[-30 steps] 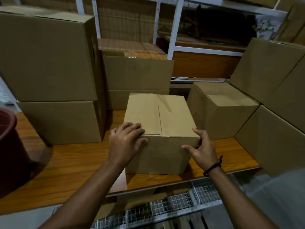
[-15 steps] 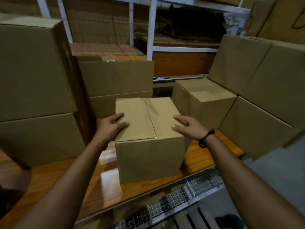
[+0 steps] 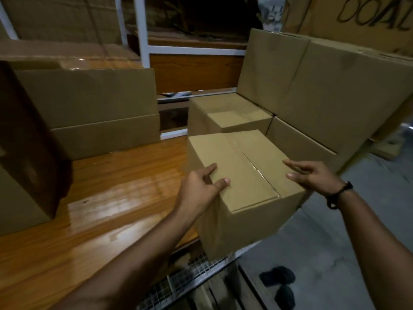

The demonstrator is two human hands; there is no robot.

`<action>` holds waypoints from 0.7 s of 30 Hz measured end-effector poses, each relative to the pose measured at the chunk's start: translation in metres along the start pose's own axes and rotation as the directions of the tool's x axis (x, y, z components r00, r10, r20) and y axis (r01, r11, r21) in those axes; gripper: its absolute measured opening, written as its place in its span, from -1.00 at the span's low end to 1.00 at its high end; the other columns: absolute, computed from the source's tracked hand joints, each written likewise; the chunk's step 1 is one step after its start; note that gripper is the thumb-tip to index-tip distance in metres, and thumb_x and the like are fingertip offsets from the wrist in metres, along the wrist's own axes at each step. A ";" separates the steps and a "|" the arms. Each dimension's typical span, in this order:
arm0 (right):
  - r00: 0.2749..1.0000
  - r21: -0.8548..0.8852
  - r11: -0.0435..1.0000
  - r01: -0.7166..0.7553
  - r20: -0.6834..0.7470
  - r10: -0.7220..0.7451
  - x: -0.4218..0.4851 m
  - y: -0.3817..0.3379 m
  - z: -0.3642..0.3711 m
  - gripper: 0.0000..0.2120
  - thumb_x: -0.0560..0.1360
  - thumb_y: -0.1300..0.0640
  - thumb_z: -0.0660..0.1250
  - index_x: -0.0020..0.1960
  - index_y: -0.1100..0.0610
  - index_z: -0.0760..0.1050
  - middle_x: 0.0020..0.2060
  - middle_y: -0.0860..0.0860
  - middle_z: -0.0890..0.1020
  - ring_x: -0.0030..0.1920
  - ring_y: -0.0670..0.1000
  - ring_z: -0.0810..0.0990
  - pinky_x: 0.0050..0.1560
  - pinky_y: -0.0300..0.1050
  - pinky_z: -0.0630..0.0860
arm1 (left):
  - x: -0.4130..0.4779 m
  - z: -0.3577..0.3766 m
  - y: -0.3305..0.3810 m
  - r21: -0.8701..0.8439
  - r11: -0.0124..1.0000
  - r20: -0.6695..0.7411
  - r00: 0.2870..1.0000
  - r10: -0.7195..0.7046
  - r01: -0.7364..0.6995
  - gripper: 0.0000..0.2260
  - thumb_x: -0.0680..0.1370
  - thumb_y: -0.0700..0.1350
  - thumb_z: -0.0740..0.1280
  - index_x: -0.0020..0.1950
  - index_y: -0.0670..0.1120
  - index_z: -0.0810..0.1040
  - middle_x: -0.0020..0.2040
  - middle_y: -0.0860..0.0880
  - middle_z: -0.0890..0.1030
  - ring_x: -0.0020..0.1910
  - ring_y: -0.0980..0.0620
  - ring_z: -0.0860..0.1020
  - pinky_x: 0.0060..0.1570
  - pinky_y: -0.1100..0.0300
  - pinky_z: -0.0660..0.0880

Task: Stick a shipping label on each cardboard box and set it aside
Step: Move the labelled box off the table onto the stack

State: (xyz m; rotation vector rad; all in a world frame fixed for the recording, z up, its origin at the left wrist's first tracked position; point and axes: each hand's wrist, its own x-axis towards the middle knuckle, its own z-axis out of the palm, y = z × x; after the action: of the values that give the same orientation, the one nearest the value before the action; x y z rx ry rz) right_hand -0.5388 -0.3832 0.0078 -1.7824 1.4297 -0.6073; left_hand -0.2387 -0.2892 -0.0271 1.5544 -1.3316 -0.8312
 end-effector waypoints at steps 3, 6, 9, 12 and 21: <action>1.000 -0.024 1.000 -0.004 -0.027 0.003 0.024 0.025 -0.036 -0.54 0.49 0.20 0.40 0.37 0.03 0.44 0.30 -0.04 0.47 0.34 -0.05 0.39 0.30 0.00 0.38 | 0.021 0.045 0.015 -0.007 1.000 0.012 1.000 -0.008 0.008 -0.42 0.46 0.04 0.49 0.43 -0.03 0.44 0.34 0.00 0.52 0.16 0.22 0.38 0.09 0.34 0.32; 0.998 -0.137 0.989 0.055 -0.029 -0.059 0.057 0.039 -0.064 -0.55 0.50 0.21 0.39 0.37 0.06 0.44 0.37 0.02 0.44 0.40 -0.05 0.33 0.35 -0.11 0.25 | 0.042 0.077 0.025 -0.014 1.000 -0.011 1.000 -0.022 0.022 -0.42 0.48 0.01 0.47 0.46 -0.07 0.40 0.36 -0.01 0.51 0.15 0.24 0.35 0.08 0.37 0.30; 0.997 -0.289 0.955 0.071 -0.017 -0.079 0.087 0.046 -0.076 -0.59 0.52 0.17 0.38 0.35 0.03 0.47 0.42 0.07 0.40 0.42 0.01 0.33 0.39 -0.12 0.23 | 0.059 0.095 0.028 -0.034 0.998 -0.046 0.998 -0.050 0.049 -0.43 0.49 0.02 0.46 0.45 -0.07 0.41 0.39 -0.02 0.48 0.19 0.23 0.36 0.12 0.36 0.31; 0.998 -0.398 0.916 0.050 -0.007 -0.057 0.106 0.046 -0.079 -0.63 0.56 0.14 0.32 0.36 0.01 0.47 0.46 0.02 0.34 0.42 0.10 0.35 0.42 -0.02 0.24 | 0.071 0.109 0.028 -0.039 0.998 -0.098 0.994 -0.051 0.048 -0.45 0.48 0.05 0.46 0.42 -0.06 0.45 0.37 -0.03 0.51 0.31 0.09 0.44 0.16 0.29 0.37; 0.959 -0.514 0.818 0.257 0.028 -0.283 0.073 0.043 -0.048 -0.58 0.59 -0.14 0.17 0.41 -0.07 0.39 0.49 0.00 0.28 0.48 0.04 0.22 0.42 0.03 0.18 | 0.073 0.134 0.005 -0.093 0.996 -0.184 0.983 -0.016 -0.002 -0.29 0.37 0.47 0.23 0.46 0.23 0.31 0.51 -0.03 0.33 0.49 -0.04 0.28 0.38 -0.13 0.35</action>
State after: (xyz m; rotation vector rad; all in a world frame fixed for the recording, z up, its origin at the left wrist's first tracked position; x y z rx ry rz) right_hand -0.5823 -0.4695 -0.0045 -2.4410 1.4753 -0.4325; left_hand -0.3483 -0.3877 -0.0674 1.5246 -1.1391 -0.7242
